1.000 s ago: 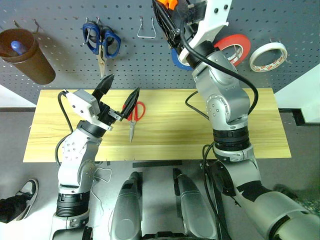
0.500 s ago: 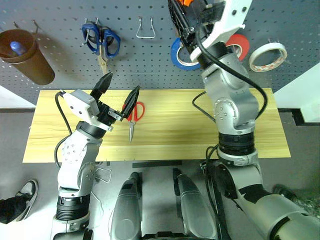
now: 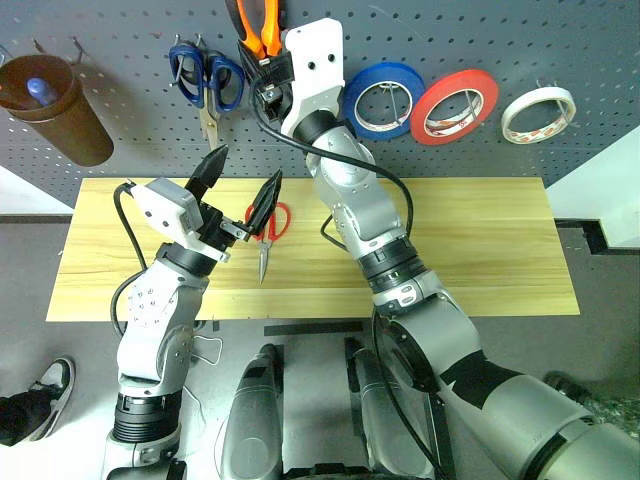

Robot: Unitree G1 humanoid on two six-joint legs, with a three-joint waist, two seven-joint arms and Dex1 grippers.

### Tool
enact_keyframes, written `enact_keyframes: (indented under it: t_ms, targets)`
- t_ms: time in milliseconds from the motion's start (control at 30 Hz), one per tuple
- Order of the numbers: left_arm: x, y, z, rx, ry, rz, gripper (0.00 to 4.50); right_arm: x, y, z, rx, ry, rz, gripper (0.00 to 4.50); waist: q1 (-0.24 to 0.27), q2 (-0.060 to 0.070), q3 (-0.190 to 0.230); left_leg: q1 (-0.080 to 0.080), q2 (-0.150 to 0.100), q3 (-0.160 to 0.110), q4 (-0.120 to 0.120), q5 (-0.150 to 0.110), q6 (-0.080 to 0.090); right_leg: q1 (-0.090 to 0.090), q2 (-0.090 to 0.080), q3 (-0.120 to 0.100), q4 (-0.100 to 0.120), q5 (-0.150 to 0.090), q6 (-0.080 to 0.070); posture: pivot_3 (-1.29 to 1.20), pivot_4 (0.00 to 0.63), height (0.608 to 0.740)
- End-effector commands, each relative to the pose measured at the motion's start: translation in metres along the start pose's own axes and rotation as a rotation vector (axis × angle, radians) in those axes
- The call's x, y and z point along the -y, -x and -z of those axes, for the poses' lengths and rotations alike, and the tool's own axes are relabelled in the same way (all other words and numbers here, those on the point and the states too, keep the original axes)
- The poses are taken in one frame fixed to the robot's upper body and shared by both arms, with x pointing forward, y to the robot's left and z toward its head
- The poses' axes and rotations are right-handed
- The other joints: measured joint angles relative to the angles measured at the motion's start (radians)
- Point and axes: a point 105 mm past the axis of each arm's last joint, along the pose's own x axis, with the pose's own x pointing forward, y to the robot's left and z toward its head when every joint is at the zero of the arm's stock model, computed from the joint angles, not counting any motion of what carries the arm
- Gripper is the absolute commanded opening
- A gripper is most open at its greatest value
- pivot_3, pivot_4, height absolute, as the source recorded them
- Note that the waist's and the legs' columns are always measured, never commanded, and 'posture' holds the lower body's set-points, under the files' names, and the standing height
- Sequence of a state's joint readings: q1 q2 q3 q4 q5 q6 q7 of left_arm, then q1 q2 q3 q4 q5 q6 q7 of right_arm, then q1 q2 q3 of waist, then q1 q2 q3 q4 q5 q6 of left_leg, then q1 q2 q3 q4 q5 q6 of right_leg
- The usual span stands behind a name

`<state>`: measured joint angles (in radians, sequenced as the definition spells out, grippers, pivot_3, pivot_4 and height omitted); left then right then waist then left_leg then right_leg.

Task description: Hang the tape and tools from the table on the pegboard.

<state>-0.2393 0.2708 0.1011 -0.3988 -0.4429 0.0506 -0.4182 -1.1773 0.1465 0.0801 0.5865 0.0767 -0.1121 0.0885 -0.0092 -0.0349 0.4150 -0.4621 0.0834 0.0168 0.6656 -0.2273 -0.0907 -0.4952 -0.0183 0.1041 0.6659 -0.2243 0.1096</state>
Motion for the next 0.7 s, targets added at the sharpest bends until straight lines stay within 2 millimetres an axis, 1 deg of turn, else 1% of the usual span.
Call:
enact_keyframes:
  t_ms: [33, 133, 267, 700]
  targets:
    - [0.005, 0.004, -0.010, 0.031, -0.024, 0.007, 4.50, 0.005, -0.008, -0.024, 0.088, 0.012, 0.011, 2.10, 0.000, 0.000, 0.000, 0.000, 0.000, 0.000, 0.000, 0.000, 0.000, 0.000, 0.000, 0.000, 0.000, 0.000, 0.000, 0.10, 0.347, 0.721]
    - [0.004, 0.005, -0.008, 0.024, -0.025, 0.007, 4.50, 0.010, -0.008, -0.025, 0.092, 0.019, 0.016, 2.10, 0.002, 0.000, 0.000, 0.000, 0.000, 0.000, 0.000, 0.000, 0.000, 0.000, 0.000, 0.000, 0.000, 0.000, 0.000, 0.10, 0.344, 0.721]
    - [0.004, 0.002, -0.008, 0.028, -0.024, 0.012, 4.50, 0.014, -0.006, -0.028, 0.103, 0.024, 0.010, 2.10, 0.002, 0.000, 0.000, 0.000, 0.000, 0.000, 0.000, 0.001, -0.001, 0.000, 0.000, 0.000, 0.000, 0.000, 0.000, 0.10, 0.341, 0.721]
    - [0.005, 0.001, -0.008, 0.030, -0.017, 0.025, 4.50, 0.015, 0.001, -0.033, 0.112, 0.022, 0.003, 2.10, 0.002, 0.000, 0.000, 0.000, 0.000, 0.000, 0.000, 0.001, -0.001, 0.000, 0.000, 0.000, 0.000, 0.000, 0.000, 0.09, 0.347, 0.721]
